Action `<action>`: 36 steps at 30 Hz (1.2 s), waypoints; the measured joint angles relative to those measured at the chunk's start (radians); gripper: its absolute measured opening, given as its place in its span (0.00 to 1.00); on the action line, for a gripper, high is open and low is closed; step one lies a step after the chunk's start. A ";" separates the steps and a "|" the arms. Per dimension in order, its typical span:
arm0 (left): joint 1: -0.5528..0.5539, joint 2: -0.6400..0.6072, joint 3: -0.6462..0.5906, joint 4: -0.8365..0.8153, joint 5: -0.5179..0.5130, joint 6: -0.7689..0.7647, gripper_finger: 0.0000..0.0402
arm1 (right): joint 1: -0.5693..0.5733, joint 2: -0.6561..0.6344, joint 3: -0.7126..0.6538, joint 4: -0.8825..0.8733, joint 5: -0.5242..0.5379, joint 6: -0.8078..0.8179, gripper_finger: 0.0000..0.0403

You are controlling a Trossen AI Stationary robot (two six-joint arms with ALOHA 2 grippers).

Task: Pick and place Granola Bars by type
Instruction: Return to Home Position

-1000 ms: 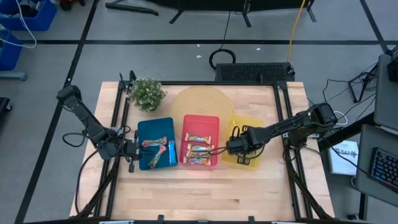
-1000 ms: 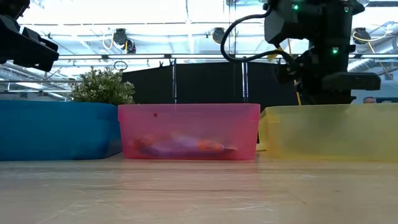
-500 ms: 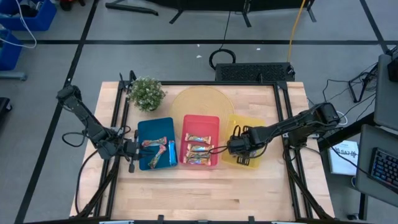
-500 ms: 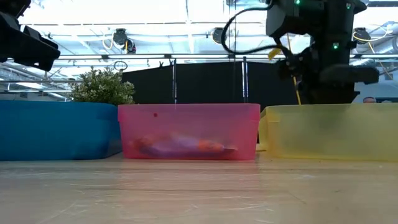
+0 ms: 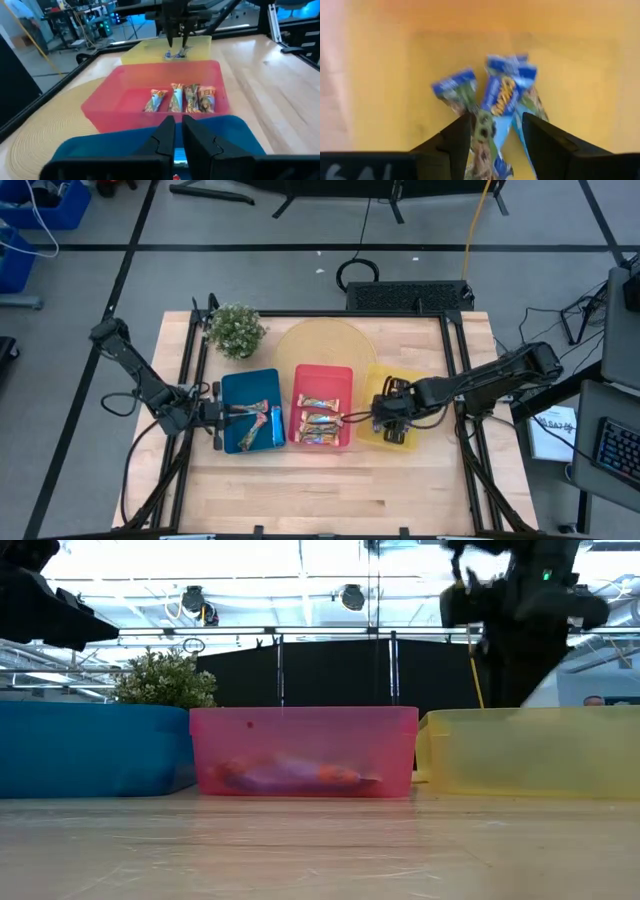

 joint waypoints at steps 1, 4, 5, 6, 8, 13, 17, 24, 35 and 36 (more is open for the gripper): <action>0.000 0.000 0.000 0.006 0.000 0.008 0.09 | 0.009 -0.017 -0.004 0.027 0.006 -0.028 0.40; -0.008 -0.006 0.000 0.051 0.001 0.064 0.02 | 0.038 -0.074 -0.036 0.150 0.025 -0.135 0.35; -0.012 -0.010 0.000 0.067 0.000 0.092 0.02 | 0.045 -0.100 -0.051 0.184 0.024 -0.165 0.33; -0.016 -0.016 0.000 0.084 -0.002 0.126 0.02 | 0.048 -0.125 -0.064 0.212 0.022 -0.190 0.30; -0.023 -0.036 0.000 0.113 -0.027 0.225 0.02 | 0.048 -0.179 -0.087 0.227 0.021 -0.216 0.25; 0.005 -0.119 0.001 0.185 -0.051 0.433 0.01 | 0.025 -0.342 -0.172 0.275 0.022 -0.264 0.08; 0.053 -0.215 0.001 0.145 -0.063 0.470 0.01 | 0.001 -0.495 -0.317 0.508 0.021 -0.342 0.02; 0.219 -0.409 0.001 -0.008 0.164 0.533 0.01 | -0.137 -0.690 -0.557 0.771 -0.088 -0.390 0.00; 0.436 -0.507 -0.026 -0.064 0.474 0.501 0.01 | -0.259 -0.862 -0.751 0.987 -0.277 -0.393 0.00; 0.450 -0.507 -0.033 -0.075 0.479 0.495 0.01 | -0.271 -0.875 -0.770 1.015 -0.297 -0.395 0.00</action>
